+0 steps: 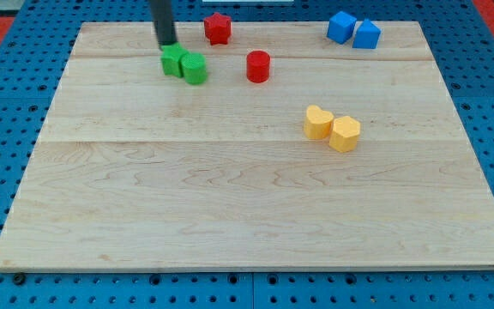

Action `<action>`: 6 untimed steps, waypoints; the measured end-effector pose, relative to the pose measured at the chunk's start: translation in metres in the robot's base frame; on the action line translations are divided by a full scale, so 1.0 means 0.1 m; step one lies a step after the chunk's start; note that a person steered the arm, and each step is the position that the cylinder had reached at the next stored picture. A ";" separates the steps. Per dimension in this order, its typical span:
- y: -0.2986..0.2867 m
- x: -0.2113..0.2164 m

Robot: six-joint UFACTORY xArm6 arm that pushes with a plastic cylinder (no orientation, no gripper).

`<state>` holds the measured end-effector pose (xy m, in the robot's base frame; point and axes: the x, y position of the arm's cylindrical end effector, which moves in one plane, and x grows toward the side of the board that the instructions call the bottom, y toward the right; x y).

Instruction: Slide red star to top center

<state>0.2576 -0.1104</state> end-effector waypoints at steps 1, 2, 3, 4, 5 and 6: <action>-0.42 -0.41; -0.67 -0.66; -0.61 -0.66; -0.32 -0.66; 0.08 -0.65; 0.85 -0.64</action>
